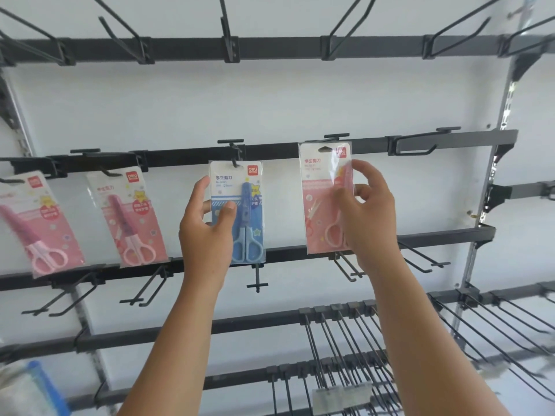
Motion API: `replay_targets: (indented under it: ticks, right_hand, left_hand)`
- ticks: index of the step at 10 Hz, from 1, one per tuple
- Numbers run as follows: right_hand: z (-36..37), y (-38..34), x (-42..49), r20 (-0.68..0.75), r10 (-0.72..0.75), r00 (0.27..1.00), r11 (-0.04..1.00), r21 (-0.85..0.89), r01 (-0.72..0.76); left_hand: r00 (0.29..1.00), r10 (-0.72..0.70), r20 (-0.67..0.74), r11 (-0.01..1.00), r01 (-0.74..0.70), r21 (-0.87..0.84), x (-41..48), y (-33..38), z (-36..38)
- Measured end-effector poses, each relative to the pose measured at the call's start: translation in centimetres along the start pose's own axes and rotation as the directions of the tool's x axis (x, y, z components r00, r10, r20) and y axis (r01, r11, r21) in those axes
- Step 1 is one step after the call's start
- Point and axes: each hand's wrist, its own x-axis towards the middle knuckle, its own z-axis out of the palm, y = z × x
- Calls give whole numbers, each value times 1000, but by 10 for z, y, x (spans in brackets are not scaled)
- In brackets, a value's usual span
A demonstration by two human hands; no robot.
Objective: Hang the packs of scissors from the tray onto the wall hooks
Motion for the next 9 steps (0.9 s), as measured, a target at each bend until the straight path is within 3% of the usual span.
replay_targets:
  ticks: [2,8,9]
  right_hand:
    - [-7,7,4,-46,13,999,1000,-27,-14]
    - [-32,18,-5,94,40,995,983,-182,-22]
    - [-41,14,-13,110,6,994,988,-152,11]
  left_hand:
    - [1000,-5,4,1000,5,9,-3,4,-2]
    - [997,-77,-28,997,77,-6,-19,4,-3]
    - [991,-21,-131,996,32,84,-30,1,-9]
